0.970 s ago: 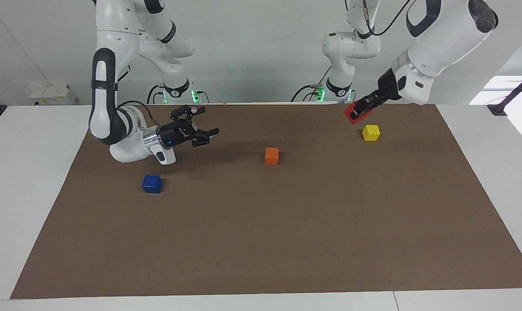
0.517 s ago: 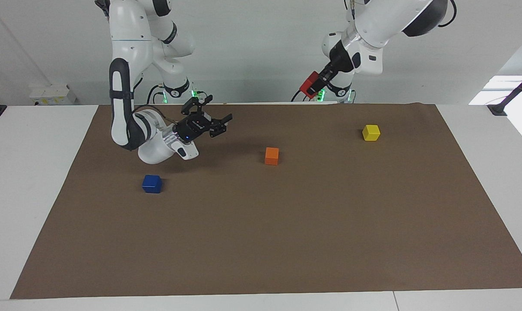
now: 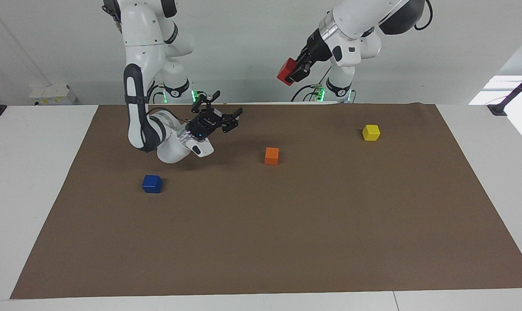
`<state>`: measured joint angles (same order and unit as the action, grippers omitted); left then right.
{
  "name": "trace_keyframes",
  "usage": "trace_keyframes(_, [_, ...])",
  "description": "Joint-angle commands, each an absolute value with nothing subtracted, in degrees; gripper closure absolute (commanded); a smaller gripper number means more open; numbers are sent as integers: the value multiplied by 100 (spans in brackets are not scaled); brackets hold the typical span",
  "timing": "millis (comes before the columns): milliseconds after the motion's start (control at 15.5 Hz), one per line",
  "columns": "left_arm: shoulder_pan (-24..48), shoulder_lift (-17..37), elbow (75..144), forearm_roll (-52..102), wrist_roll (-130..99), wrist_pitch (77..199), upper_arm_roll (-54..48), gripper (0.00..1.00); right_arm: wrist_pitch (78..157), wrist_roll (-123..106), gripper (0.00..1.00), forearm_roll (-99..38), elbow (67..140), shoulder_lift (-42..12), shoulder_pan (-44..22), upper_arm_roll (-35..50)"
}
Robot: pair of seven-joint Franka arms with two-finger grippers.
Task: Transfer red block to right arm and stack on blue block
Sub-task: 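Carry the red cube toward center while the right gripper reaches toward it, then grasp the red cube with the right gripper beside the left gripper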
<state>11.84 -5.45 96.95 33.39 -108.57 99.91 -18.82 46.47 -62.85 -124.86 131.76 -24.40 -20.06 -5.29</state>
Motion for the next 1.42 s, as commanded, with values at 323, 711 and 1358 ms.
trace_keyframes(323, [1520,-1010,10581,3481,-11039,11171,-1828,100,4676,-6609,0,-13175,13166,-2461,-2548,-492])
trace_keyframes(711, [1591,-1327,11135,3419,-10495,11224,-1846,100,4685,-6636,0,-13614,13148,-2435,-2865,-422])
trace_keyframes(1358, [1617,-1555,11487,3410,-10081,11136,-1854,100,4764,-6829,30,-13729,13184,-2408,-2953,-246])
